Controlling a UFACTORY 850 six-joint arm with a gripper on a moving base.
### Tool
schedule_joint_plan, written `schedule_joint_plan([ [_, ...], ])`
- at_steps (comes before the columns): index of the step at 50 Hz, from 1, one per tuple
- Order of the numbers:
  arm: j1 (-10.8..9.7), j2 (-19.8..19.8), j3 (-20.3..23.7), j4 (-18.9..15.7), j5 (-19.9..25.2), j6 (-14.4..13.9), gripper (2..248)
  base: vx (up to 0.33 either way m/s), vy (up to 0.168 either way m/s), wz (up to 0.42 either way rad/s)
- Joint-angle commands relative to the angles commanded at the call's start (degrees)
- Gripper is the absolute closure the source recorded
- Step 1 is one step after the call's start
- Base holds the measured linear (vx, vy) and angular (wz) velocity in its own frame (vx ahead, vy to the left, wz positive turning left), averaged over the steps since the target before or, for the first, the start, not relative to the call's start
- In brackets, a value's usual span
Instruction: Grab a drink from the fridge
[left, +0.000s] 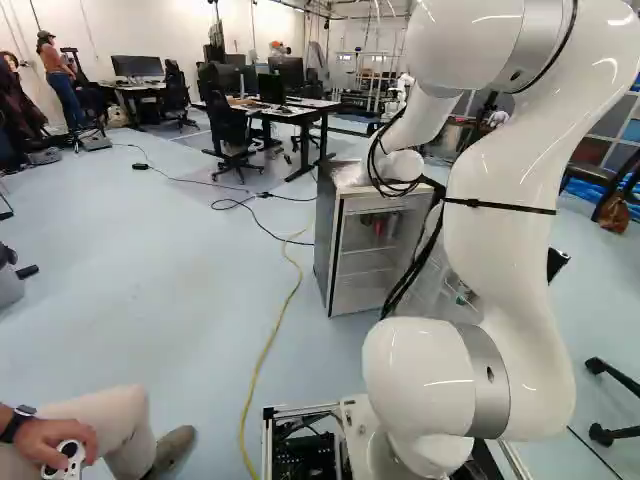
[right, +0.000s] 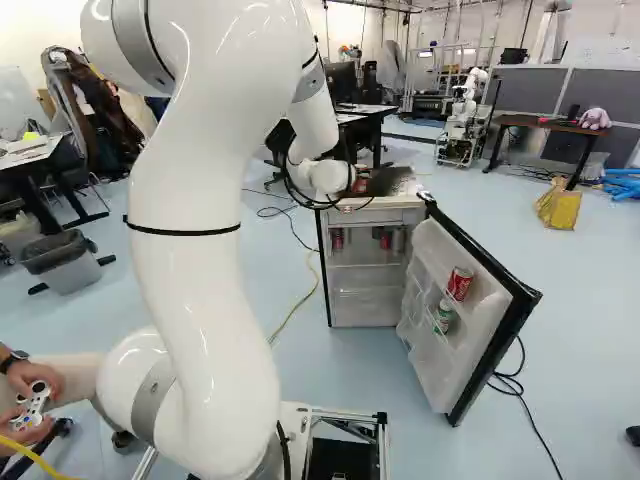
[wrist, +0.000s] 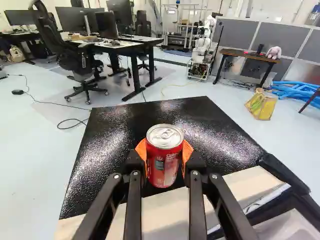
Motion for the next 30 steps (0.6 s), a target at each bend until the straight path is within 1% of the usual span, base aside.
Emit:
schedule_joint_plan([
  [30,1.32,-2.59,-3.26,0.00,0.00,0.00,162,0.000,0.000,0.000],
])
